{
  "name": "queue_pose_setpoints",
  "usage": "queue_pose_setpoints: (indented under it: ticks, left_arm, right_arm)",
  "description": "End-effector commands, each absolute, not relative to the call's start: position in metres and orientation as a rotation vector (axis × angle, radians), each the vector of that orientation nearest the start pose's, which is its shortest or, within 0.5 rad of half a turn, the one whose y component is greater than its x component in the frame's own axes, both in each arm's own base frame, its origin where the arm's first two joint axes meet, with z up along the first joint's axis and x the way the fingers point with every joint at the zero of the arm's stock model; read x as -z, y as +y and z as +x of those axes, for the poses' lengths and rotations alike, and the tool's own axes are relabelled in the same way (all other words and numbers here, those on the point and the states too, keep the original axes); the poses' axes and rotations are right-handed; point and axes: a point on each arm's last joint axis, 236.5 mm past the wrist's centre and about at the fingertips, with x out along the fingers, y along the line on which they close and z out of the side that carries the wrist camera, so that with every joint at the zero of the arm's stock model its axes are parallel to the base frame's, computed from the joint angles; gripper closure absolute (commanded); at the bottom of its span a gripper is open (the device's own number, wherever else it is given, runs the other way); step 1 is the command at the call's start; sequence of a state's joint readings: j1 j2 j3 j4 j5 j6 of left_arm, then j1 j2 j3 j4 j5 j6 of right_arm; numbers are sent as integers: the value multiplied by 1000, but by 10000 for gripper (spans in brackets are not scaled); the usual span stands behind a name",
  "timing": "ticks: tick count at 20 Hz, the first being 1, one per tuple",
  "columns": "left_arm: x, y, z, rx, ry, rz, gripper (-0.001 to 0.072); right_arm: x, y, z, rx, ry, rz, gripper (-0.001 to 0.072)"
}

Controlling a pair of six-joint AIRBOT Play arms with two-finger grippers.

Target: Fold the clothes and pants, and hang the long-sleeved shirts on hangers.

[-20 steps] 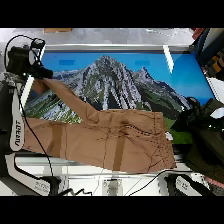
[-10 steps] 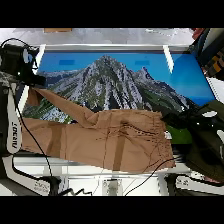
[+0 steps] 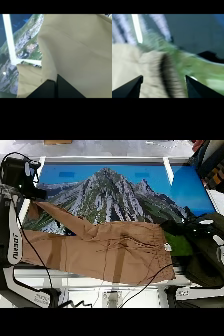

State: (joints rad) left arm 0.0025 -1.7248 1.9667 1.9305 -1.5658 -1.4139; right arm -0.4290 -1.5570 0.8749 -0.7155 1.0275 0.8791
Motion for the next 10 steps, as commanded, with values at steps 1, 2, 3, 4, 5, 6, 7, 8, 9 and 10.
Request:
queue_pose_setpoints:
  ticks: [1, 2, 3, 4, 5, 6, 7, 8, 9, 10]
  left_arm:
    - [-78, 80, 476, -184, 1351, 360, 694]
    - [-76, 78, 476, -175, 1353, 353, 694]
    - [-75, 77, 476, -173, 1354, 353, 695]
    - [-75, 77, 476, -173, 1353, 353, 694]
    - [-74, 77, 478, -172, 1350, 354, 694]
    - [-74, 77, 482, -172, 1335, 357, 694]
    - [-76, 77, 489, -169, 1304, 361, 694]
    - [-79, 77, 497, -167, 1269, 366, 694]
    - [-82, 77, 505, -165, 1230, 372, 694]
    - [-84, 76, 513, -162, 1198, 376, 694]
  right_arm:
    - [112, 33, 356, -462, 1304, 586, 143]
    - [110, 39, 358, -487, 1301, 554, 160]
    - [108, 43, 362, -517, 1286, 512, 206]
    - [103, 46, 369, -539, 1264, 470, 376]
    - [99, 47, 379, -548, 1236, 434, 545]
    - [92, 47, 391, -546, 1204, 402, 683]
    - [84, 45, 406, -537, 1165, 371, 683]
    - [73, 43, 421, -530, 1124, 341, 683]
    - [62, 40, 434, -520, 1084, 319, 683]
    - [51, 35, 449, -505, 1043, 293, 683]
